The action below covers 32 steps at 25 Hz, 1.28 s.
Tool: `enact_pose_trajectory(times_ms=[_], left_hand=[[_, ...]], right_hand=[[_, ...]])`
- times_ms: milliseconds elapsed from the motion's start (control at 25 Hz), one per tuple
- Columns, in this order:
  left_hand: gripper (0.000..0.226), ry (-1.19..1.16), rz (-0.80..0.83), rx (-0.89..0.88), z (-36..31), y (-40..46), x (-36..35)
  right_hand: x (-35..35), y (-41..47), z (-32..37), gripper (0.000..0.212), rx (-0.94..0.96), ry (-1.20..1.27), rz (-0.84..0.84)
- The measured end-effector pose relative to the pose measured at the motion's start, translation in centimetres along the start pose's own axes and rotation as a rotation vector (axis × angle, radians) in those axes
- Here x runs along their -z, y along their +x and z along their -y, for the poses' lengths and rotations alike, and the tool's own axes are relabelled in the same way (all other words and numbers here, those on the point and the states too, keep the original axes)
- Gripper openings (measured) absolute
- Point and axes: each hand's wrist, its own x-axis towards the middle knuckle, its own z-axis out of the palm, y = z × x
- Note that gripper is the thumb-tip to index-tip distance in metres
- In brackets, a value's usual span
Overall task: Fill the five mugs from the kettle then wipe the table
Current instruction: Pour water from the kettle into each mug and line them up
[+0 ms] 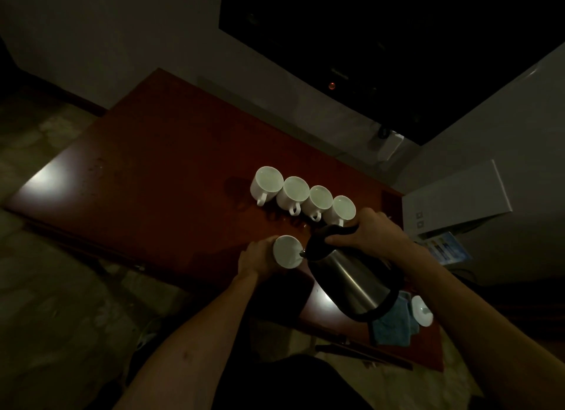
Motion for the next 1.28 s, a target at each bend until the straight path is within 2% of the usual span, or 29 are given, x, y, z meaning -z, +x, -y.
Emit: enact_pose_trajectory(times_ms=[480,560,720,920,1120,1280], left_hand=[[0.075,0.028,0.008,0.014,-0.07,0.09,0.01],[0.074,0.025,0.005,0.008,-0.11,0.12,-0.02],[0.072,0.003,0.001,0.005,-0.01,0.18,-0.04],[0.072,-0.013,0.004,0.000,-0.01,0.18,-0.02],[0.072,0.000,0.001,-0.003,-0.19,0.00,-0.01],[0.070,0.003,-0.003,-0.005,-0.27,-0.12,0.12]], right_hand=[[0.32,-0.20,-0.13,0.125,-0.008,0.005,0.025],[0.43,-0.32,0.20,0.118,-0.014,0.008,0.046],[0.45,-0.42,0.47,0.085,-0.019,0.016,0.060],[0.22,-0.37,0.65,0.074,-0.006,0.009,0.051],[0.40,-0.35,0.79,0.082,-0.003,0.007,0.059],[0.34,-0.19,0.49,0.098,0.005,0.018,0.064]])
